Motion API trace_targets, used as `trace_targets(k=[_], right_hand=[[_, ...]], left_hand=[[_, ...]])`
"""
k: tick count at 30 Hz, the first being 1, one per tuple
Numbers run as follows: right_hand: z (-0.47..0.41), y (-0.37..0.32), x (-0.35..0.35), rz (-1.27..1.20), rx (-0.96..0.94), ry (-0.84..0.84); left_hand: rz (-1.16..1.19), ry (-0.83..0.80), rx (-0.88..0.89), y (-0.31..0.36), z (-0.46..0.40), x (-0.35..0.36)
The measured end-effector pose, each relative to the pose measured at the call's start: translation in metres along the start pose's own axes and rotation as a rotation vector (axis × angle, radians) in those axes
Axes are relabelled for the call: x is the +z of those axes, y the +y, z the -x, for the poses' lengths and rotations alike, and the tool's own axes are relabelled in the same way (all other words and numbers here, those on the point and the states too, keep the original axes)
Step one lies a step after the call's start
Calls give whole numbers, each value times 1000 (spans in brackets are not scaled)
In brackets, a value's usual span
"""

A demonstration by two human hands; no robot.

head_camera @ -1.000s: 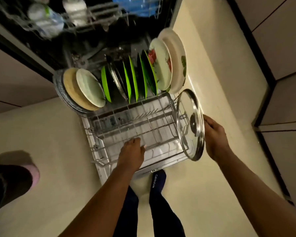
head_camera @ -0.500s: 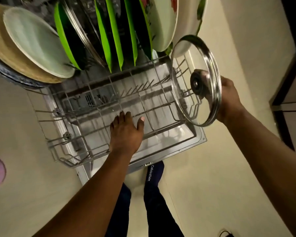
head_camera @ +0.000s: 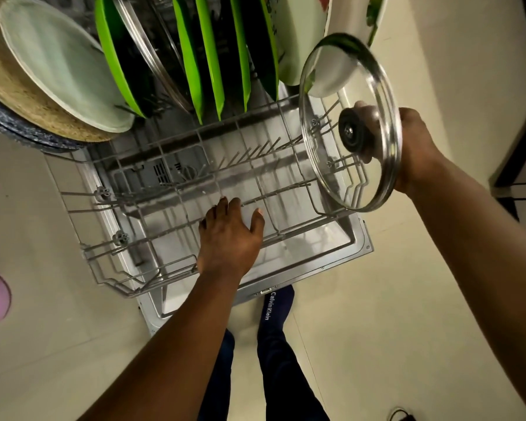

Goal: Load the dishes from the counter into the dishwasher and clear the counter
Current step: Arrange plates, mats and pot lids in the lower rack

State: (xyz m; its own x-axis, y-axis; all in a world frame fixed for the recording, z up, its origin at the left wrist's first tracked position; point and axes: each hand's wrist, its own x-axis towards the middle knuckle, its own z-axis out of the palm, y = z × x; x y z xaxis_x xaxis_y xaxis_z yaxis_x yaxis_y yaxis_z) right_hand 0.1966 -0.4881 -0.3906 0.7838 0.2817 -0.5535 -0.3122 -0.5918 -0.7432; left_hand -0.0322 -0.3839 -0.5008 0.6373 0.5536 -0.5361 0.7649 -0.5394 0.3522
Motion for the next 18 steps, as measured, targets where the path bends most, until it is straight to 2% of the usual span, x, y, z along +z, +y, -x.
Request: trace_targets(k=[10, 18], right_hand=[[17, 37, 18, -101, 85, 132], [14, 43, 14, -175, 106, 151]], left_hand=[[-23, -12, -7, 1, -1, 0], [-15, -2, -5, 1, 1, 1]])
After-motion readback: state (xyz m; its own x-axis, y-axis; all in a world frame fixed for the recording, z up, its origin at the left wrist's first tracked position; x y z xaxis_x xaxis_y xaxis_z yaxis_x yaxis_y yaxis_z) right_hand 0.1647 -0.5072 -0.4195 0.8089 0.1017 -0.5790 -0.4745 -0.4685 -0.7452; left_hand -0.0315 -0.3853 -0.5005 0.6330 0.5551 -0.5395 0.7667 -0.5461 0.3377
